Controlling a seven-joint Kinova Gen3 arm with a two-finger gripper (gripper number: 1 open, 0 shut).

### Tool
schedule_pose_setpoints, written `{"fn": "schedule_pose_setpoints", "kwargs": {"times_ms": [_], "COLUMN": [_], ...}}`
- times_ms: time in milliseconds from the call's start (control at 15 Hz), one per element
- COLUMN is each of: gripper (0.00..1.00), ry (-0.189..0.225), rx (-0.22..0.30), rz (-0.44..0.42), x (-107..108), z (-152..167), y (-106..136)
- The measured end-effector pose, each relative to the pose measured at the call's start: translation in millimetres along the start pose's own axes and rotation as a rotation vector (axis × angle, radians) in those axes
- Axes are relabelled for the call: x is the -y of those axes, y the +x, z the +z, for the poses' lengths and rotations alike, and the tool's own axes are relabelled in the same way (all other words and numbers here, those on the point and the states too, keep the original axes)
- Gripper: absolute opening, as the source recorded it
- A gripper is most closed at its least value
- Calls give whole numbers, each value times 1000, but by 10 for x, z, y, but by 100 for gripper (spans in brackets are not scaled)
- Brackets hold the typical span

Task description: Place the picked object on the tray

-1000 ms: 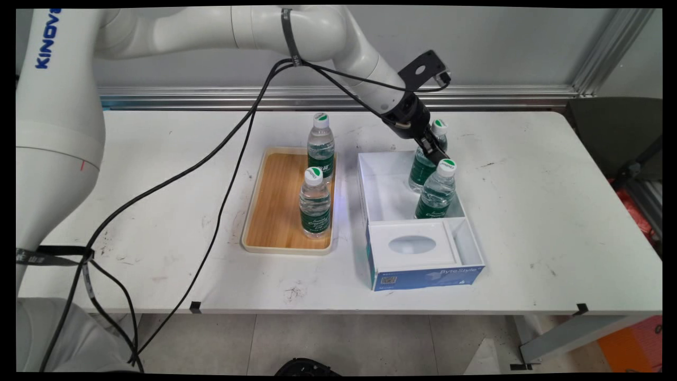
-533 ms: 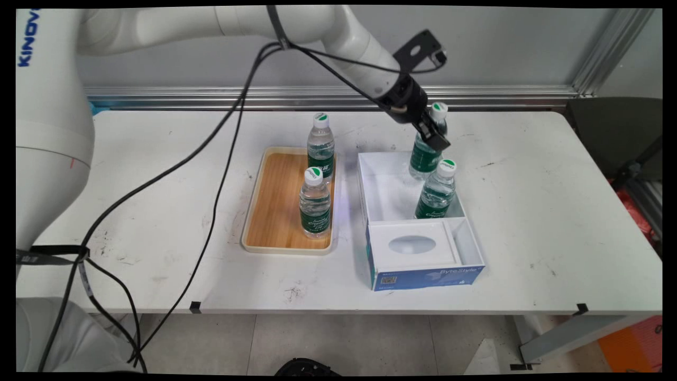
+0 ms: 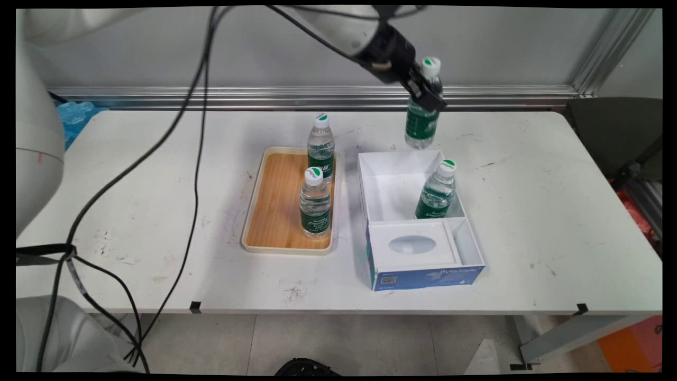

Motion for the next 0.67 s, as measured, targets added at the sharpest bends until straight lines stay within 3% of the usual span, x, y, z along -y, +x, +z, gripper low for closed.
{"fn": "schedule_pose_setpoints", "kwargs": {"times_ms": [400,667], "gripper": [0,0], "ry": [38,62], "rx": [-63,-70], "rz": [-11,-16], "x": [26,33], "z": [-769,-1184], "y": [104,81]}}
